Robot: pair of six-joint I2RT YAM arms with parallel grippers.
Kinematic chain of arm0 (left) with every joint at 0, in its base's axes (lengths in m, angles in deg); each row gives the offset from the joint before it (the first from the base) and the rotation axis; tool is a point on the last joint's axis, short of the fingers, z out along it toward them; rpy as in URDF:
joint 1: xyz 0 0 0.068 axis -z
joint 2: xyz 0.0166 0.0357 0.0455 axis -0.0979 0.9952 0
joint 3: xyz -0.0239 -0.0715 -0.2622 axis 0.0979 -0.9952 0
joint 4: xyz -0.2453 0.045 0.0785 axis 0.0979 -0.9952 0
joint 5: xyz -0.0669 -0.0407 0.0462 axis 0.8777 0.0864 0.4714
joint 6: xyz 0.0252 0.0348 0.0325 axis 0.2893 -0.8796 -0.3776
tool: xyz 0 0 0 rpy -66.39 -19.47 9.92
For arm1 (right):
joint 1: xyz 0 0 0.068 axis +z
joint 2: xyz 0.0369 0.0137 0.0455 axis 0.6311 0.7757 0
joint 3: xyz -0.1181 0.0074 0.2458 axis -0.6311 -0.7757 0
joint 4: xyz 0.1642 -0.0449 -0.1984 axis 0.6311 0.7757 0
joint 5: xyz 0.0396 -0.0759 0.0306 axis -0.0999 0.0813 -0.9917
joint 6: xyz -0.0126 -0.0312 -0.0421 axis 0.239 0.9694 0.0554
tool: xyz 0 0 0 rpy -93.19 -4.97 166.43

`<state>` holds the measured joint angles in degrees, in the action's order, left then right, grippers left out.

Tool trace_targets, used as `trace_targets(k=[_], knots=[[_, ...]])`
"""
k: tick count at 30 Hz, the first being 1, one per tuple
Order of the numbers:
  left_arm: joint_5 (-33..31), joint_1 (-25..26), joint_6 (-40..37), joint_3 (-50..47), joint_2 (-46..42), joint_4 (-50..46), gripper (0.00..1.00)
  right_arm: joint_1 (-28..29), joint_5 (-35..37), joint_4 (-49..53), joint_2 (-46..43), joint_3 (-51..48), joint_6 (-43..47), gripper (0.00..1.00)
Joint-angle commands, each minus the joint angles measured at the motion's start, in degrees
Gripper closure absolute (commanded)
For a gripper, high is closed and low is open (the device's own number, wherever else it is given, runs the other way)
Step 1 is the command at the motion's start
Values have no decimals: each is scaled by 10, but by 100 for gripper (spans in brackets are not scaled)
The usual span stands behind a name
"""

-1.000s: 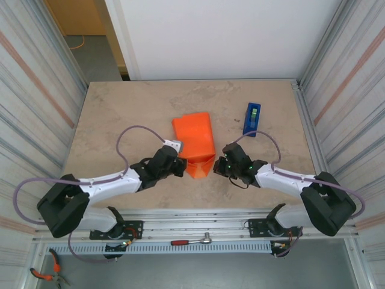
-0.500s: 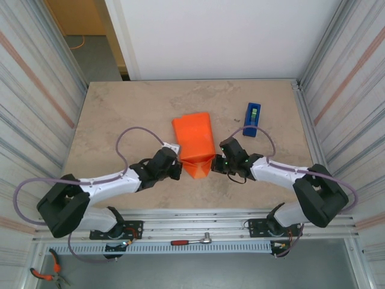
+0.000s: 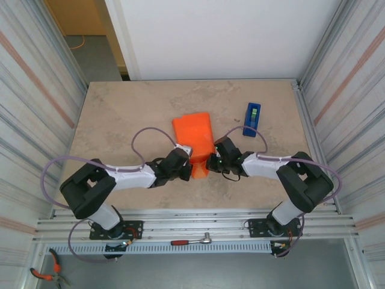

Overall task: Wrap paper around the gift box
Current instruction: Fifth fold the wrapping paper around the gift box.

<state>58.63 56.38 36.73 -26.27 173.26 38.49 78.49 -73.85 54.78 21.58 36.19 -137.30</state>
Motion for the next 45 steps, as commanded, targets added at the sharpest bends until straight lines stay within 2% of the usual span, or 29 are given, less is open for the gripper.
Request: trace_targets(k=[1, 25, 38, 45], knots=[[-7, 3, 6, 23, 21, 26, 99, 3, -11, -18, 20, 18, -13, 100], [-17, 17, 25, 2, 67, 58, 100, 10, -18, -42, 38, -4, -28, 100], [-9, 28, 19, -11, -27, 21, 98, 10, -15, -41, 33, -10, -31, 100], [-22, 46, 32, -38, -30, 35, 99, 10, -14, -42, 35, -12, -32, 100]])
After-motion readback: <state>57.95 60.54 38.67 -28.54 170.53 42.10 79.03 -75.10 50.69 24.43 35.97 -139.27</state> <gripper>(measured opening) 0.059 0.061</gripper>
